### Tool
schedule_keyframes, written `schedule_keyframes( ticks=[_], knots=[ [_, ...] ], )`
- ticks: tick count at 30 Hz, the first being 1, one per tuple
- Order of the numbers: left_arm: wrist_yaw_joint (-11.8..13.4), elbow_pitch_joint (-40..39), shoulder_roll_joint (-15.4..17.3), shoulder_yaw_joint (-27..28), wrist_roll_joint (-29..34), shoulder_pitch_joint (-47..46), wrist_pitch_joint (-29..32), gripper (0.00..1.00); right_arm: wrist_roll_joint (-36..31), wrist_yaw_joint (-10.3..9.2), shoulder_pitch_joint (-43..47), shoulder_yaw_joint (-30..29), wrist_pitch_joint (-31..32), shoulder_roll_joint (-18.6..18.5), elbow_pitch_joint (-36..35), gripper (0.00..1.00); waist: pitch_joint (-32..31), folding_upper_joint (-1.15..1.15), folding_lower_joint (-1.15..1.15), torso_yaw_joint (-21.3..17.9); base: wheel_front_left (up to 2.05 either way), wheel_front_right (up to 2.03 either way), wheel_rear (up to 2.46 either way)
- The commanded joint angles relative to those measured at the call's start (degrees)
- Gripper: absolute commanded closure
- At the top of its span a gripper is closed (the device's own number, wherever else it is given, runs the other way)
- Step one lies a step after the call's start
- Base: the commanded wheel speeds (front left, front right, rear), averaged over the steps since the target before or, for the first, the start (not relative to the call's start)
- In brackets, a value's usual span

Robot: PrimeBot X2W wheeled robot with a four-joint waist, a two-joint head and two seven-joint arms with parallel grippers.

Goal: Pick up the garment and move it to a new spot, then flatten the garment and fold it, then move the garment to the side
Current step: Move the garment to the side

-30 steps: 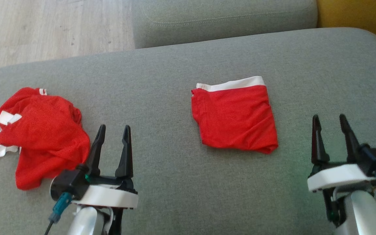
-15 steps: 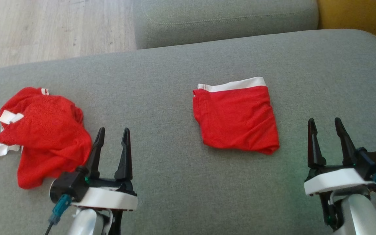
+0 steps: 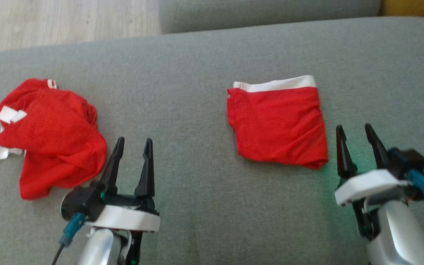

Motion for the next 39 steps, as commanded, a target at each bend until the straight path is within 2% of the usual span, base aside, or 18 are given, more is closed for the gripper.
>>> schedule_keyframes(
  ticks=[1,13,19,20,21,28,33,39],
  knots=[
    [0.02,-1.86,0.20,1.32,0.37,-3.33,-0.55,0.00,0.23,-0.04,-3.76,1.74,0.99,-0.16,-0.56,0.00,1.65,0.00,0.00,1.03,0.00,0.00,0.00],
    [-0.23,-1.06,0.20,-1.69,0.05,-6.71,-0.55,0.00,3.52,-0.04,-16.45,-0.58,8.94,-0.16,17.18,0.00,6.53,0.00,0.00,5.75,0.00,0.00,0.00],
    [-0.24,-0.88,0.20,-2.33,0.07,-7.12,-0.55,0.00,2.64,-0.04,-19.72,-0.81,8.29,-0.16,25.13,0.00,7.13,0.00,0.00,7.03,0.00,0.00,0.00],
    [-0.24,-0.84,0.20,-2.33,0.07,-7.12,-0.55,0.00,2.30,-0.04,-20.06,-0.39,7.77,-0.16,26.00,0.70,7.08,0.00,0.00,7.06,0.00,0.00,0.00],
    [-0.22,-0.75,0.20,-2.31,0.07,-7.11,-0.55,0.00,1.88,-0.04,-20.35,0.18,7.00,-0.16,26.66,1.00,6.99,0.00,0.00,7.03,0.00,0.00,0.00],
    [-0.12,-0.57,0.20,-2.88,0.09,-6.99,-0.55,0.00,-4.15,-0.04,-21.73,2.96,1.04,-0.16,29.03,1.00,4.82,0.00,0.00,5.11,0.00,0.00,0.00],
    [0.09,-0.67,0.20,-4.42,0.17,-6.62,-0.55,0.00,-8.68,-0.04,-22.12,4.67,-0.46,-0.44,28.96,1.00,2.35,0.00,0.00,2.87,0.00,0.00,0.00],
    [1.02,-1.68,0.20,-7.15,-0.85,-6.45,-0.55,0.00,-9.41,-0.04,-22.25,10.50,0.74,-4.07,27.33,1.00,1.01,0.00,0.00,0.29,0.00,0.00,0.00]
  ],
)
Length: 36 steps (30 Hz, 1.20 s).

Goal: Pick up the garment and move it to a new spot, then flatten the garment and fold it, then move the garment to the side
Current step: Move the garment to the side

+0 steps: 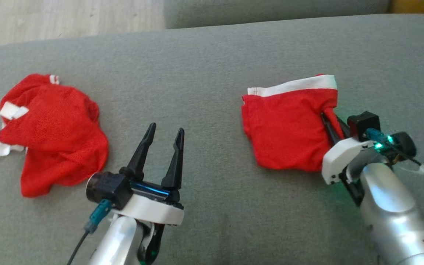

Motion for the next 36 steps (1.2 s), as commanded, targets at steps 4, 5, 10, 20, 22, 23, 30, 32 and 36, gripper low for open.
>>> schedule_keyframes(
  ticks=[4,5,10,20,22,23,30,32,36],
  knots=[
    [0.73,-2.49,0.23,0.23,-0.41,-1.67,-0.54,0.00,1.81,-0.04,-1.59,5.76,1.53,-5.31,-3.49,1.00,0.08,0.00,0.01,-1.42,0.00,0.00,0.00],
    [0.83,-2.62,0.23,0.00,-0.40,-1.86,-0.54,0.00,2.56,-0.04,-1.72,6.97,2.15,-7.34,-4.01,1.00,0.41,0.00,0.01,-1.43,0.00,0.00,0.00],
    [0.81,-3.12,0.23,-0.35,-0.28,-3.29,-0.54,0.00,7.32,-0.04,-2.61,11.88,5.23,-18.15,-6.20,1.00,3.19,0.00,0.01,-0.52,0.00,0.00,0.00],
    [0.10,-3.21,0.23,0.84,0.62,-6.70,-0.54,0.00,11.09,-0.04,-5.26,14.38,7.71,-36.52,-4.24,1.00,10.18,0.00,0.01,2.94,0.00,0.00,0.00],
    [-0.09,-3.22,0.23,1.28,0.70,-7.33,-0.54,0.00,11.37,-0.04,-6.08,13.47,8.03,-38.20,-3.29,1.00,11.12,0.00,0.01,3.43,0.00,0.00,0.00],
    [-0.18,-3.23,0.23,1.48,0.71,-7.61,-0.54,0.00,11.41,-0.04,-6.39,13.04,8.13,-38.88,-2.75,1.00,11.45,0.00,0.01,3.63,0.00,0.00,0.00],
    [-0.61,-3.30,0.23,2.28,0.61,-8.61,-0.54,0.00,9.71,-0.04,-7.76,9.56,7.84,-40.57,0.57,1.00,12.88,0.00,0.01,4.59,0.00,0.00,0.00],
    [-0.66,-3.33,0.23,2.44,0.62,-8.65,-0.54,0.00,8.99,-0.04,-7.99,8.17,7.72,-40.55,1.31,1.00,13.00,0.00,0.01,4.61,0.00,0.00,0.00],
    [-0.67,-3.30,0.23,2.67,0.54,-8.51,-0.54,0.00,8.11,-0.04,-7.94,5.43,7.74,-39.41,2.71,1.00,12.75,0.00,0.01,4.47,0.00,0.00,0.00]
  ],
)
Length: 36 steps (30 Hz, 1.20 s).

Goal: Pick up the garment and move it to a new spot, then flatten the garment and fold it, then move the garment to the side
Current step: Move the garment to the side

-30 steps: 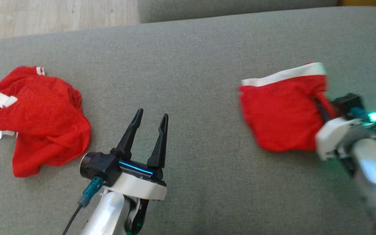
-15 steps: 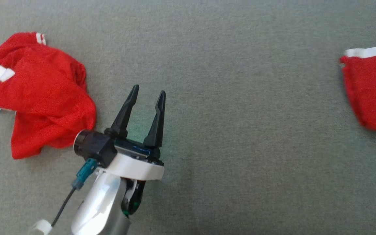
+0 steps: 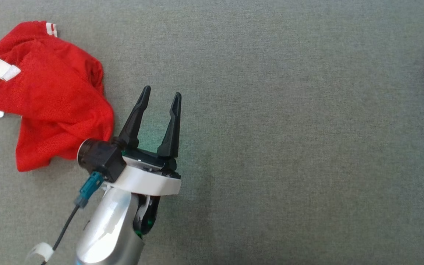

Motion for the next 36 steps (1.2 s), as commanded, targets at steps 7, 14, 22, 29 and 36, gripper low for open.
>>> schedule_keyframes(
  ticks=[7,14,22,29,36],
  knots=[
    [-0.26,-1.39,0.34,2.63,0.50,-0.70,-0.54,0.00,-3.25,-0.04,-0.65,-5.47,-0.23,1.51,-0.19,0.00,-2.71,0.00,0.00,-1.38,0.00,0.00,0.00],
    [-0.25,-1.26,0.34,4.30,0.64,0.80,-0.54,0.00,-5.84,-0.04,-1.29,-10.20,-0.64,6.63,-2.81,0.00,-7.44,0.00,0.00,-2.83,0.00,0.00,0.00],
    [0.08,-1.96,0.34,8.50,0.91,4.42,-0.54,0.00,-4.26,-0.04,-1.24,-12.43,-2.71,16.40,-12.20,0.00,-14.70,0.00,0.00,-3.97,0.00,0.00,0.00],
    [0.17,-3.34,0.34,12.22,1.32,8.49,-0.54,0.00,0.25,-0.04,2.11,-14.43,-2.23,25.80,-26.18,0.00,-19.67,0.00,0.00,-3.89,0.00,0.00,0.00],
    [-0.04,-3.82,0.34,13.41,1.32,11.55,-0.54,0.00,3.02,-0.04,11.78,-18.36,-2.12,36.54,-39.42,0.00,-22.18,0.00,0.00,-3.15,0.00,0.00,0.00]
  ],
)
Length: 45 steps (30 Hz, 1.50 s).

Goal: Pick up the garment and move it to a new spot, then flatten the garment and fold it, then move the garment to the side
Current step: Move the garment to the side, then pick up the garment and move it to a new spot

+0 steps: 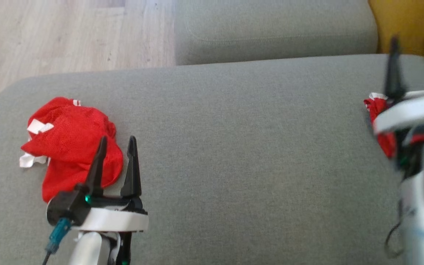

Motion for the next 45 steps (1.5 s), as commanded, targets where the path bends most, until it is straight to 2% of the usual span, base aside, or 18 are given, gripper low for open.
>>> schedule_keyframes(
  ticks=[1,4,7,11,16,32,45],
  knots=[
    [-0.09,-2.11,0.28,2.13,0.30,-1.21,-0.54,0.00,0.27,-0.04,0.43,1.29,-0.31,1.17,-3.09,0.00,-0.36,0.00,0.01,0.27,0.00,0.00,0.00],
    [-0.07,-1.93,0.28,1.86,0.25,-0.19,-0.54,0.00,2.28,-0.04,5.98,1.50,-1.88,3.49,-5.65,0.00,-0.67,0.00,0.01,0.40,0.00,0.00,0.00],
    [-0.02,-1.38,0.28,1.59,0.05,0.81,-0.54,0.00,4.44,-0.04,11.11,1.88,-4.02,4.15,-5.90,0.00,-0.97,0.00,0.01,0.37,0.00,0.00,0.00],
    [-0.06,-0.56,0.28,1.31,-0.14,1.92,-0.54,0.00,7.61,-0.04,16.38,4.48,-7.97,4.23,-3.52,0.00,-1.21,0.00,0.01,0.06,0.00,0.00,0.00],
    [0.06,-0.14,0.28,0.63,-0.57,3.01,-0.54,0.00,7.33,-0.04,20.39,6.22,-10.93,4.24,-0.43,0.00,-1.27,0.00,0.01,-0.21,0.00,0.00,0.00],
    [0.64,-0.24,0.28,0.71,-0.56,4.19,-0.54,0.00,5.87,-0.04,23.76,7.08,-11.47,4.25,-4.65,0.00,-1.08,0.00,0.01,-0.42,0.00,0.00,0.00],
    [1.01,-0.79,0.28,0.55,-0.71,3.56,-0.54,0.00,5.39,-0.04,24.13,8.09,-11.47,4.26,-4.06,0.00,-0.87,0.00,0.01,0.77,0.00,0.00,0.00]
  ],
)
